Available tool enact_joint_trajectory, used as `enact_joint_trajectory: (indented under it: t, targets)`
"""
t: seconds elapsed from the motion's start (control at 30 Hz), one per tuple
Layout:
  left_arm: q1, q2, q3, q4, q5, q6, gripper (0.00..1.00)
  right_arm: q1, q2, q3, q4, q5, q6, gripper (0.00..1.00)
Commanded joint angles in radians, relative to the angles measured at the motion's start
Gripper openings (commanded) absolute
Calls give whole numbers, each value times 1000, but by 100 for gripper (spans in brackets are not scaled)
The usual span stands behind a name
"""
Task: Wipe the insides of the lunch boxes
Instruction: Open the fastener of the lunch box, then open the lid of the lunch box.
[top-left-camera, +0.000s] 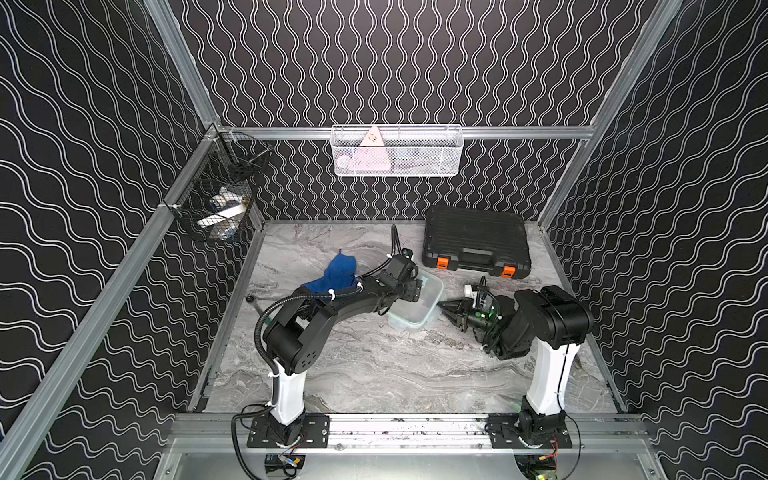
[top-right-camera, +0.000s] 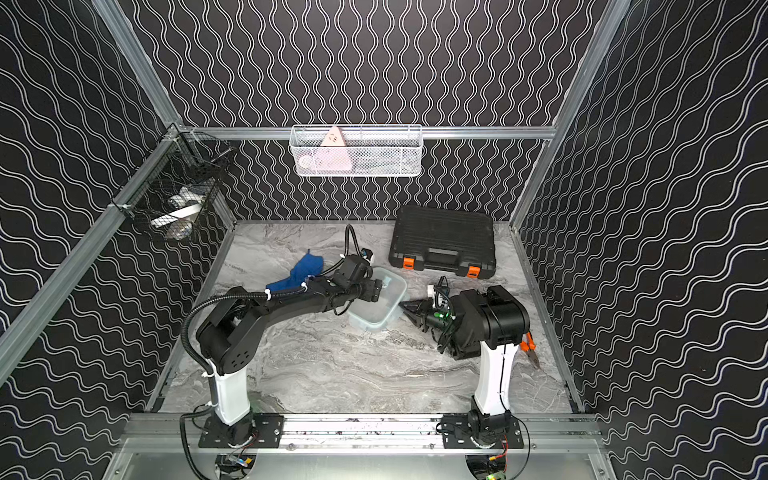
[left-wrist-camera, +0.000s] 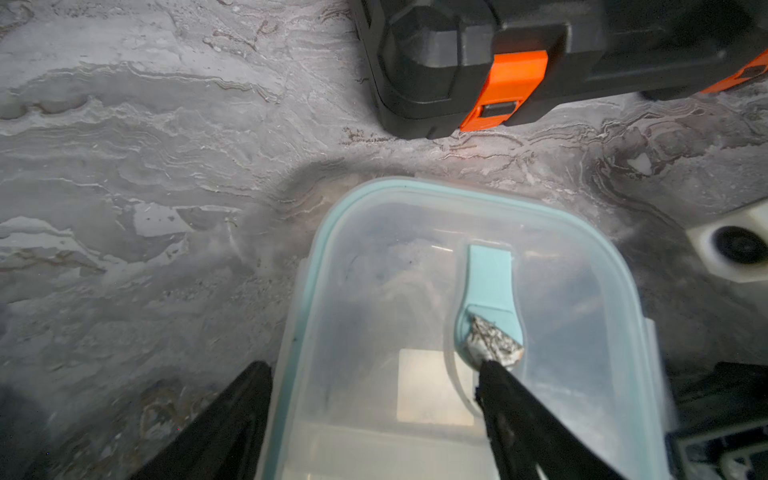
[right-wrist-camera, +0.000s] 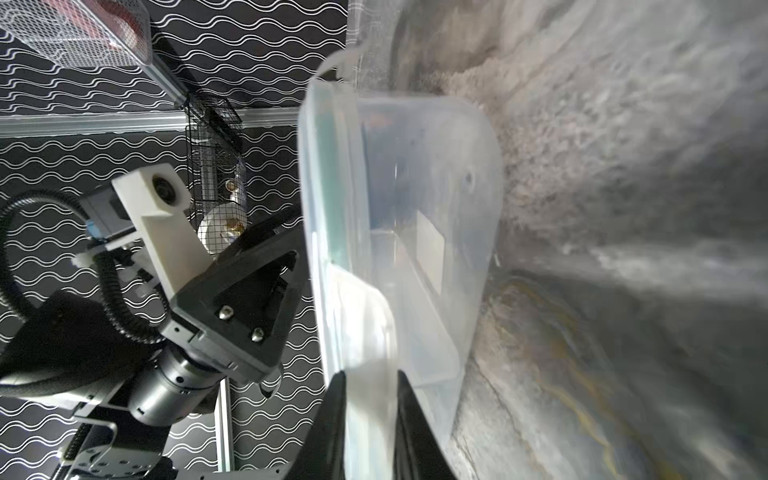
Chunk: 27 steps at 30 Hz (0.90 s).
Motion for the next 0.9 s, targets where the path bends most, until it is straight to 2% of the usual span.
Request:
enact_joint_trajectory:
  t: [0.0,0.2,0.37,0.53,0.77,0.87]
  targets:
    - [-23,18,-14,-137,143,14,81,5,0,2,35,11,19,19]
    - [-19,-31,-19,-148,132,3,84,3,-1,1,34,12,19,32]
    - [28,-101,-27,-142,152,-30,86,-11,-48,-21,33,6,21,32]
    - [93,-149,-52,-134,196,-43,87,-26,-74,-41,9,-7,22,25]
    - [121,-160,-105,-84,248,-85,88,-30,-116,-24,-33,-36,56,10]
    - [139,-158,-129,-49,289,-110,88,-30,-173,-4,-110,-48,51,8]
